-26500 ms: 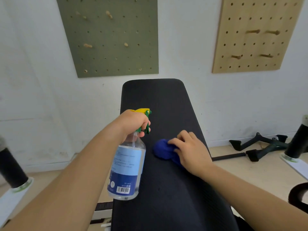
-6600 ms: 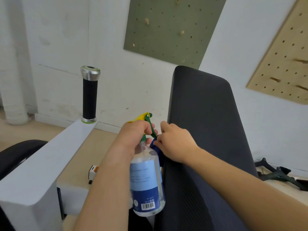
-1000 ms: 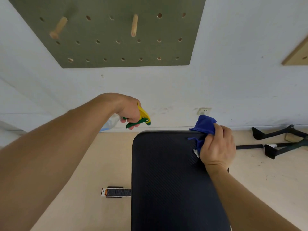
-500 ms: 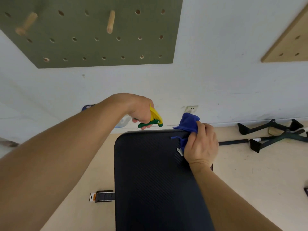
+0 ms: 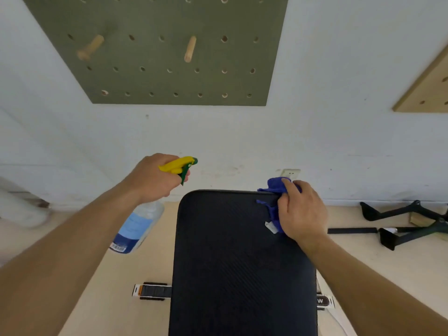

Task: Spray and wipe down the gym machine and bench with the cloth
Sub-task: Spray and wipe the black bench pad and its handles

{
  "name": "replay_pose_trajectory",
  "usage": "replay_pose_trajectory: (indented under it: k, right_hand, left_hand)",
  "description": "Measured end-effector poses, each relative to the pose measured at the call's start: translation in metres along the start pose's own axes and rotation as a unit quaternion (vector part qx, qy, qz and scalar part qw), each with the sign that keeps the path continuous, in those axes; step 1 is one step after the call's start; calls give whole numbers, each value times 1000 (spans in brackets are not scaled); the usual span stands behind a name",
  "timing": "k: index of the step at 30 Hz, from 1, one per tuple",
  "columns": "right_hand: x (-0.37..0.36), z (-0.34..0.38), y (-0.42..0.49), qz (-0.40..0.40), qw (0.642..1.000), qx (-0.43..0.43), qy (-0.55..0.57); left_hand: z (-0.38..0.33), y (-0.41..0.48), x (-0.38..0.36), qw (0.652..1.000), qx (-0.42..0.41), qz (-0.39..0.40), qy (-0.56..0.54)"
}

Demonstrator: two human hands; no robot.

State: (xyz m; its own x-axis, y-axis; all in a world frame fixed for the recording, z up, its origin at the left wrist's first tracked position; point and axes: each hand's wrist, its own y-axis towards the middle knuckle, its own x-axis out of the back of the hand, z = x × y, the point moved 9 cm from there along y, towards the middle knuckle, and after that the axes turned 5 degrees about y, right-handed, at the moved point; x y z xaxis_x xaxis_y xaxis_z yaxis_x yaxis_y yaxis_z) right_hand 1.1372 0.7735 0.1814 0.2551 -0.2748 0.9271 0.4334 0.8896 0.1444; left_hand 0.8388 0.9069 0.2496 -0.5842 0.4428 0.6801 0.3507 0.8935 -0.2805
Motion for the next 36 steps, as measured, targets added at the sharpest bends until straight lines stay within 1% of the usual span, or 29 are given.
replay_pose_trajectory:
  k: [2, 3, 4, 6, 7, 8, 10, 11, 14, 16, 17, 20, 23, 25, 27, 30, 33, 36]
  right_hand:
    - [-4, -1, 12, 88, 994, 32, -51]
    - [-5, -1, 15, 116, 991, 37, -58]
    - [-4, 2, 17, 128, 989, 42, -63]
    - [-4, 22, 17, 132, 987, 54, -71]
    - [-6, 39, 16, 131, 985, 73, -80]
    - [-10, 67, 14, 127, 981, 110, -97]
    - [-29, 144, 1, 130, 963, 202, -124]
    - [-39, 179, -4, 133, 957, 227, -121]
    - [-72, 244, -6, 165, 951, 239, -104]
    - [-86, 262, -7, 186, 939, 266, -110]
    - [-88, 265, -8, 185, 937, 277, -104]
    - [-79, 250, -10, 150, 949, 272, -58]
    - [-62, 230, 2, 128, 965, 230, -7]
    - [-43, 205, 15, 99, 974, 203, -4]
    - [-24, 152, 24, 101, 984, 148, -11]
    - [1, 58, 28, 138, 988, 71, -28]
    - [24, -7, 33, 151, 988, 6, -3]
    - [24, -63, 18, 163, 983, -79, 40]
  left_hand:
    - [17, -9, 3, 998, 16, -35, -47]
    - [25, -12, 3, 997, 24, -49, -62]
    - [31, -13, 3, 995, 28, -62, -71]
    - [38, -16, 5, 994, 22, -75, -75]
    - [37, -16, 6, 994, 15, -79, -75]
    - [37, -17, 9, 994, 8, -84, -76]
    - [40, -20, 17, 992, -3, -101, -81]
    - [42, -22, 21, 990, -6, -110, -85]
    - [53, -24, 37, 988, -14, -127, -88]
    - [60, -24, 45, 987, -13, -132, -95]
    - [63, -24, 46, 987, -10, -132, -95]
    - [59, -27, 40, 990, -20, -122, -69]
    - [43, -33, 33, 990, -35, -121, -61]
    - [28, -36, 29, 989, -37, -121, -77]
    - [10, -40, 18, 988, -40, -116, -94]
    - [-15, -47, 2, 986, -55, -113, -112]
    - [-40, -53, -15, 985, -64, -118, -105]
    - [-62, -61, -32, 985, -67, -121, -105]
